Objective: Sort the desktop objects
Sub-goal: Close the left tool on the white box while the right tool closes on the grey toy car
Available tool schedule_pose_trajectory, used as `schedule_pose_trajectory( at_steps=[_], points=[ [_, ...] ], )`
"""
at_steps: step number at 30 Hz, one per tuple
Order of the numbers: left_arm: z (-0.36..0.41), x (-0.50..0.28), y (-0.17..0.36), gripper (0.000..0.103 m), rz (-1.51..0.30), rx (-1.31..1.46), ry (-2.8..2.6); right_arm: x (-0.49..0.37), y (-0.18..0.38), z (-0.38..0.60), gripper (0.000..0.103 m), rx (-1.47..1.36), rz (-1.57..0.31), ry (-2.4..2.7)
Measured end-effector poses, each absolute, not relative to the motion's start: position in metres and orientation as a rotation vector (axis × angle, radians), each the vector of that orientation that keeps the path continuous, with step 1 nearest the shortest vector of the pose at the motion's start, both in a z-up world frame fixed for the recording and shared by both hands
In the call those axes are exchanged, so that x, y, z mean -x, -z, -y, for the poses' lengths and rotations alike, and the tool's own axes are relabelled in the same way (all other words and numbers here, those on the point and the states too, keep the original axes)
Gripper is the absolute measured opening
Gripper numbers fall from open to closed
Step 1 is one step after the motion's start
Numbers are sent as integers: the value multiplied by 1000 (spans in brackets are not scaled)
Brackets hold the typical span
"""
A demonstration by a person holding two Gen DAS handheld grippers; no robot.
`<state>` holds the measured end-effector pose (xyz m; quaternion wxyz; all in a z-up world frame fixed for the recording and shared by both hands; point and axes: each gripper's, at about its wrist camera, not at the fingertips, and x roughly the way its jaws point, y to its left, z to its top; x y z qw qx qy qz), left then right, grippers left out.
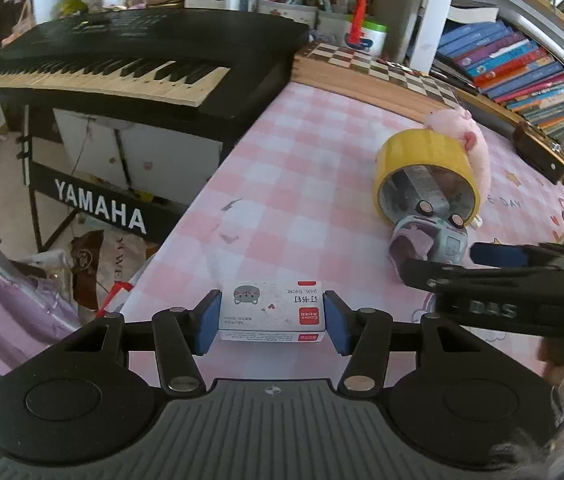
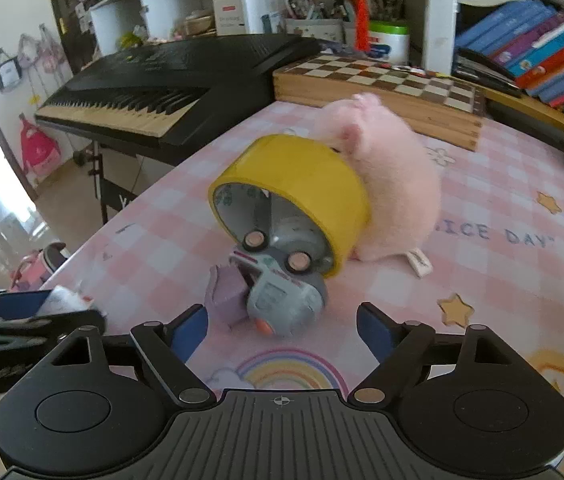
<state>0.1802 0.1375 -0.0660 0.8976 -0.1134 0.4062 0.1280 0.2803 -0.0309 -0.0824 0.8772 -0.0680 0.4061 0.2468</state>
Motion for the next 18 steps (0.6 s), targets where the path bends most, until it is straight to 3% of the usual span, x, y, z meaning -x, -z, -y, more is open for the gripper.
schedule_pose_trajectory(
  at_steps=[6,7,8,10,18],
  points=[
    [-140,-178,62,51,-833,238,-279,-285,89,19,83,160,-833,-559],
    [-140,-179,62,51,-833,237,-276,-284,89,17,79,176,-824,-561],
    [-139,-179,62,51,-832,235,-272,-282,89,16,65,193,-811,-554],
    [-137,-180,61,51,-831,233,-261,-279,87,17,53,211,-804,-560],
    [-130,-185,54,51,-804,239,-188,-262,67,39,52,167,-795,-574]
  ],
)
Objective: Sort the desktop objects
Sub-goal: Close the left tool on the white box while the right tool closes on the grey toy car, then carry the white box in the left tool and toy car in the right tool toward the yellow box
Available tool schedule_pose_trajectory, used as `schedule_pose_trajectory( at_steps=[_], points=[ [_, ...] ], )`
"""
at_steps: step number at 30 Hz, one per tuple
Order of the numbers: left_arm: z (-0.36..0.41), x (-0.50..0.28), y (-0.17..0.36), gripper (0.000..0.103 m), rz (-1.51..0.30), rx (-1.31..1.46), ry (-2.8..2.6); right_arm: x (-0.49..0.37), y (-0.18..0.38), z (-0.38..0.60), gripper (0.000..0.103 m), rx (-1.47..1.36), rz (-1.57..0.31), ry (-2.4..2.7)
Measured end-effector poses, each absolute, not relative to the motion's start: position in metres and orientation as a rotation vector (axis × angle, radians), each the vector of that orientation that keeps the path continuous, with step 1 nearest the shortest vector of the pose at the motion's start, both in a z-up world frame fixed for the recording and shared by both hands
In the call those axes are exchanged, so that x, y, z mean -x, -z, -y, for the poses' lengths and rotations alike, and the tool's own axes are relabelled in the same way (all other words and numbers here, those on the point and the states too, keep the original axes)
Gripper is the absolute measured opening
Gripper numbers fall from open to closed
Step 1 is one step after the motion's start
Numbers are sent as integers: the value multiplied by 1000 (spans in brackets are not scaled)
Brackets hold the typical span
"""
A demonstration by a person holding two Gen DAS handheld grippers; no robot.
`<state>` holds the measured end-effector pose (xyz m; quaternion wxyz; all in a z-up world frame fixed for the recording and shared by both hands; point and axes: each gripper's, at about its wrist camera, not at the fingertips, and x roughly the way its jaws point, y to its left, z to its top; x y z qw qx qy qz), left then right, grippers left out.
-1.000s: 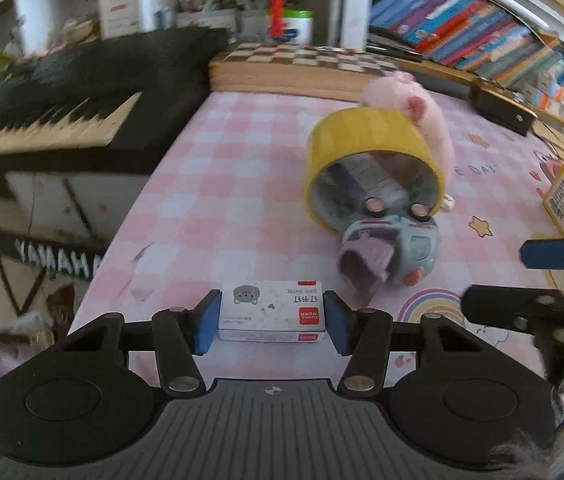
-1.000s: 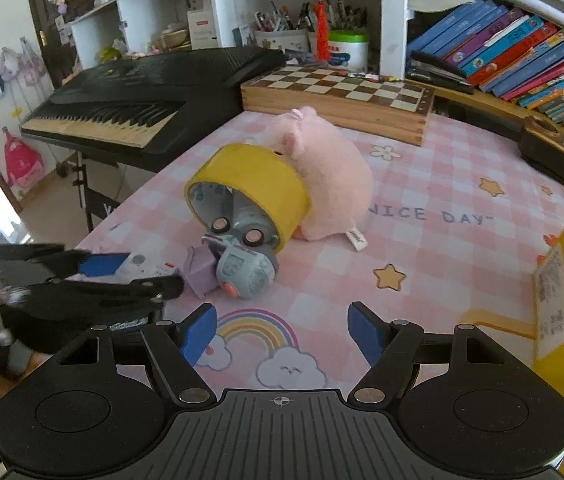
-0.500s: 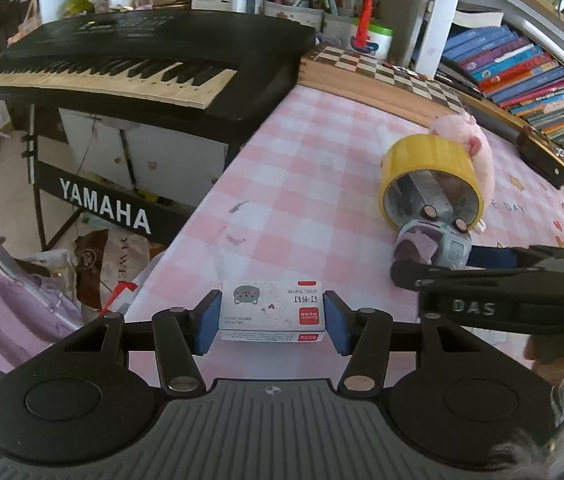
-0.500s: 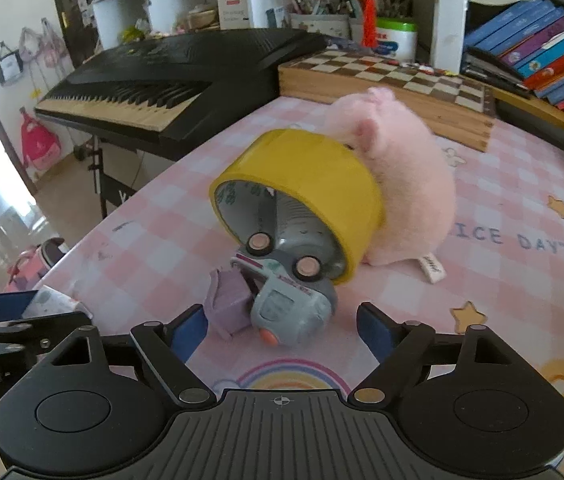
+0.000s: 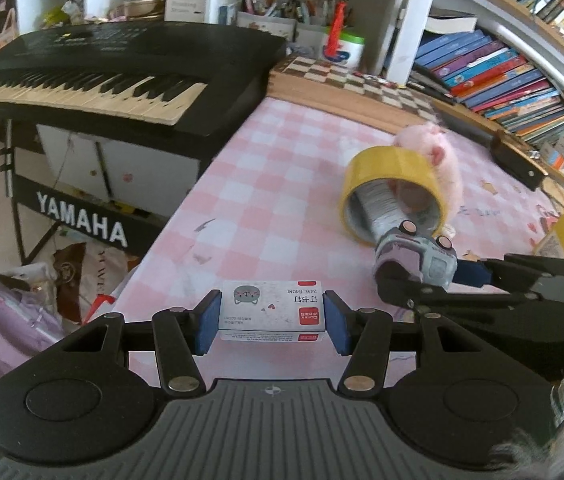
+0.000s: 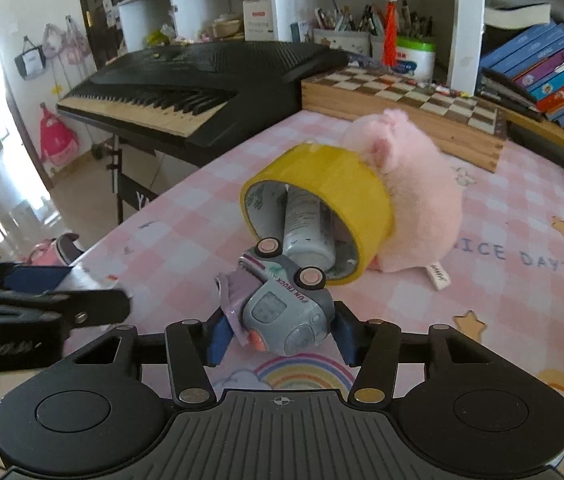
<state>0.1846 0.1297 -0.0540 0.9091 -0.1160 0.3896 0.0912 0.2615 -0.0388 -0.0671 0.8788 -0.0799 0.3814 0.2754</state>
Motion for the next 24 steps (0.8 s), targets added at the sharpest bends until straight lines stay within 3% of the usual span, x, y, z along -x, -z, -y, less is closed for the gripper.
schedule_pose_trajectory(
  at_steps=[24],
  points=[
    [-103,-138,-5,51,-636,265,17,-193,-1,109,52,55,-720,-406]
  ],
)
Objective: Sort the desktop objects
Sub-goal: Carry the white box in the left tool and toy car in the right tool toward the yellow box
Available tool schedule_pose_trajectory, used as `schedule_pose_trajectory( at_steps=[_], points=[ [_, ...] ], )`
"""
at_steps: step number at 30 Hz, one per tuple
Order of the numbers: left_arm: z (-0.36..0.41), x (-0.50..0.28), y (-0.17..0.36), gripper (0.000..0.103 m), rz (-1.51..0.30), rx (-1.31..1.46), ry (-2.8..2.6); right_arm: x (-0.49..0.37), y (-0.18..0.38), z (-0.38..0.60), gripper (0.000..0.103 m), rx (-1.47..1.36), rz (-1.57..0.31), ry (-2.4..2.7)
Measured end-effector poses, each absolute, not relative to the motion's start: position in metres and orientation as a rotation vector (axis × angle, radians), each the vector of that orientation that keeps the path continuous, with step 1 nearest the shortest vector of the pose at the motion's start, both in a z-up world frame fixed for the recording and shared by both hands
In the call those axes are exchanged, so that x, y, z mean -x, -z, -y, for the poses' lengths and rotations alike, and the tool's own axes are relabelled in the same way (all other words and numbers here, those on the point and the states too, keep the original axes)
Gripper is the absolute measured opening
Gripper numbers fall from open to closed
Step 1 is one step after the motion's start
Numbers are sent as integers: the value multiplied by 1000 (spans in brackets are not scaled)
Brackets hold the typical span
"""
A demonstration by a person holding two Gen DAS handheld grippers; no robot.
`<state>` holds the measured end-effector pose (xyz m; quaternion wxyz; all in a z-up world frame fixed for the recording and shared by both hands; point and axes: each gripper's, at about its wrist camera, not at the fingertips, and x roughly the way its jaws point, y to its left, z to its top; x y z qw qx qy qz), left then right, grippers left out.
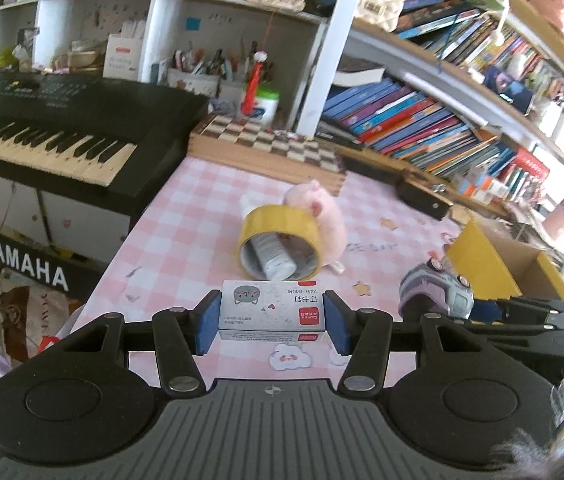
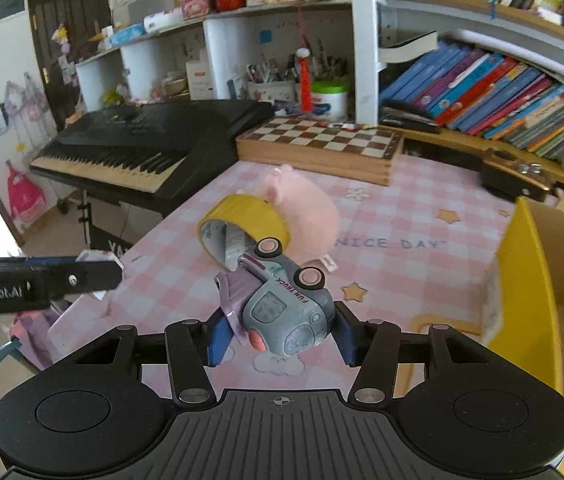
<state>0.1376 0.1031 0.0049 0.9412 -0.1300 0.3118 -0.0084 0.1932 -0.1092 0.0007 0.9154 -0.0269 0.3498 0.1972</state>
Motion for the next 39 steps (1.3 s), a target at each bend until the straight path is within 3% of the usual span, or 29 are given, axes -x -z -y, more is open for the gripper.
schedule_pose_trajectory(
  at_steps=[39],
  points=[
    [-61,-33,-4,51,-713,160,452,-18,4,123,52,-111,-783,-74]
  ],
)
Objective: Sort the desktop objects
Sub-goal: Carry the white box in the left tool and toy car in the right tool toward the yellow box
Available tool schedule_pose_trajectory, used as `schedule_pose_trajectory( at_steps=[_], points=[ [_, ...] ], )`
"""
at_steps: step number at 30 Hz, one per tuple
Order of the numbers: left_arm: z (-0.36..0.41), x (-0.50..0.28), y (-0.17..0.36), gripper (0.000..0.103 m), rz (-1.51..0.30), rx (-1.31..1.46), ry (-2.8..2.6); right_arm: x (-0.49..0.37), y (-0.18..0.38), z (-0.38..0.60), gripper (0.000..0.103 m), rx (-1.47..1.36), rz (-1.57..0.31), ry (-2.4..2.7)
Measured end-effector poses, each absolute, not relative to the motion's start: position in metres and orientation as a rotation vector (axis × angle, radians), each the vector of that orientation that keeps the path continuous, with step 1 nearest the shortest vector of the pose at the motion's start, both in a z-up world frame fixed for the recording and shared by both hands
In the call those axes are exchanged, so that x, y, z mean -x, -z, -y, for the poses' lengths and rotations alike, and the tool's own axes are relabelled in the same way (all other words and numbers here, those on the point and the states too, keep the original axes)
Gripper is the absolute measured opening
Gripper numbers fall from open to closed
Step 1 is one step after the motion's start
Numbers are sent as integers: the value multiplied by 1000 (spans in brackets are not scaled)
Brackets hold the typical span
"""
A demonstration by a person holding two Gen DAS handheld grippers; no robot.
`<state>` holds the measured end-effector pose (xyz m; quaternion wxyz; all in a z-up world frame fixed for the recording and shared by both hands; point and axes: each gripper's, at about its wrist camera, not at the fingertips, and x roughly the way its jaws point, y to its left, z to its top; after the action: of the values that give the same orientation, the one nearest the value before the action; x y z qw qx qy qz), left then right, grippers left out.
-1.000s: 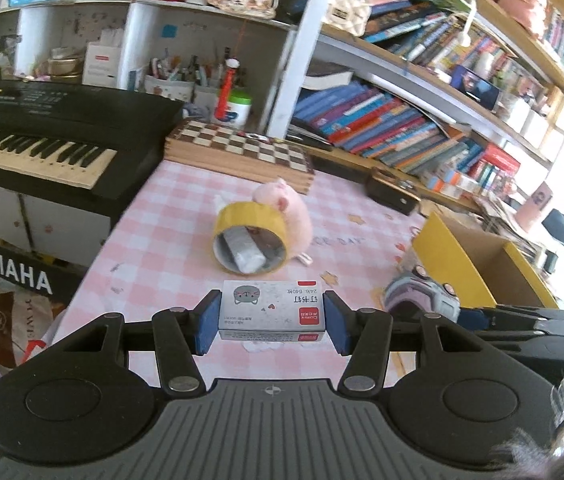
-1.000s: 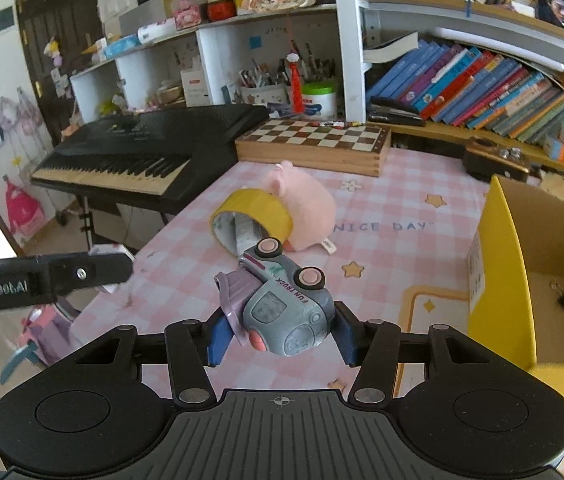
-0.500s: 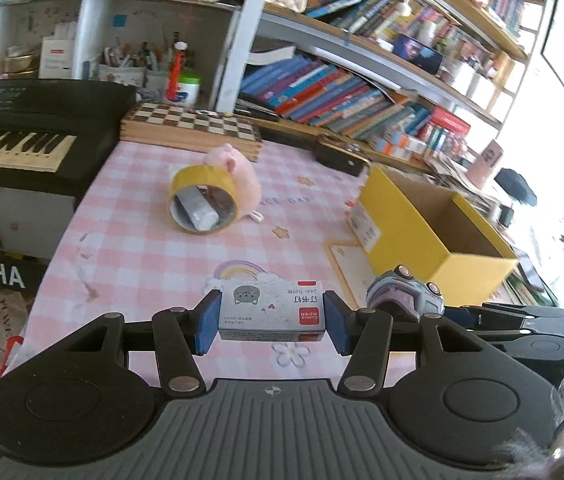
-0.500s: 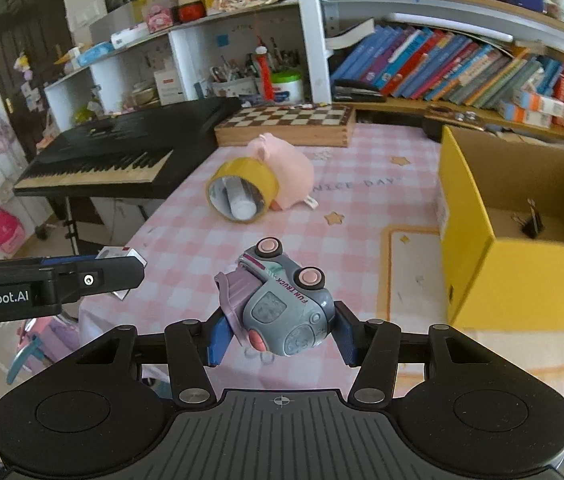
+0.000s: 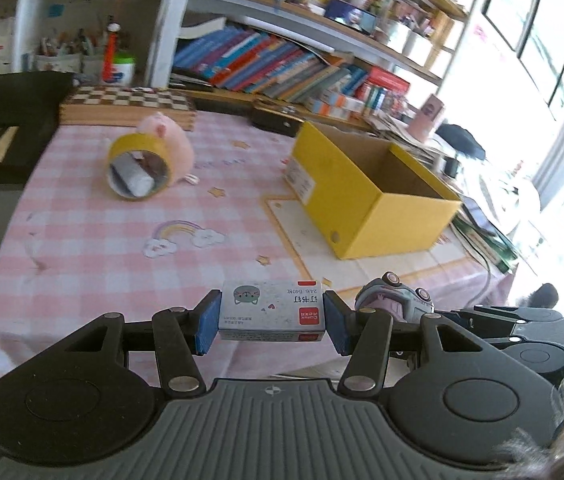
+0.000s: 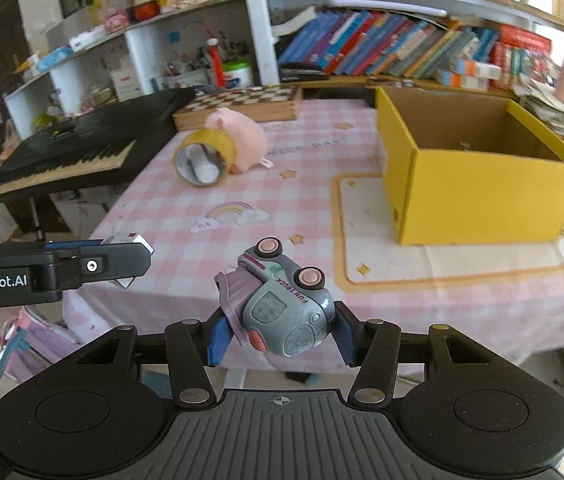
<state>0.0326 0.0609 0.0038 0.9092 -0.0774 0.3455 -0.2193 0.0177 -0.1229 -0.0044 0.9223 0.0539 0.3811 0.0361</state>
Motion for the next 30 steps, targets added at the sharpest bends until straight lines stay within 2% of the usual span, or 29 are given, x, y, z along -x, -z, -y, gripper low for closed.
schedule_pose_trajectory(
  at_steps=[30],
  points=[
    [46,-50,2,51,-769,36,735,21,10,206,52,-203,-823,165]
  ],
)
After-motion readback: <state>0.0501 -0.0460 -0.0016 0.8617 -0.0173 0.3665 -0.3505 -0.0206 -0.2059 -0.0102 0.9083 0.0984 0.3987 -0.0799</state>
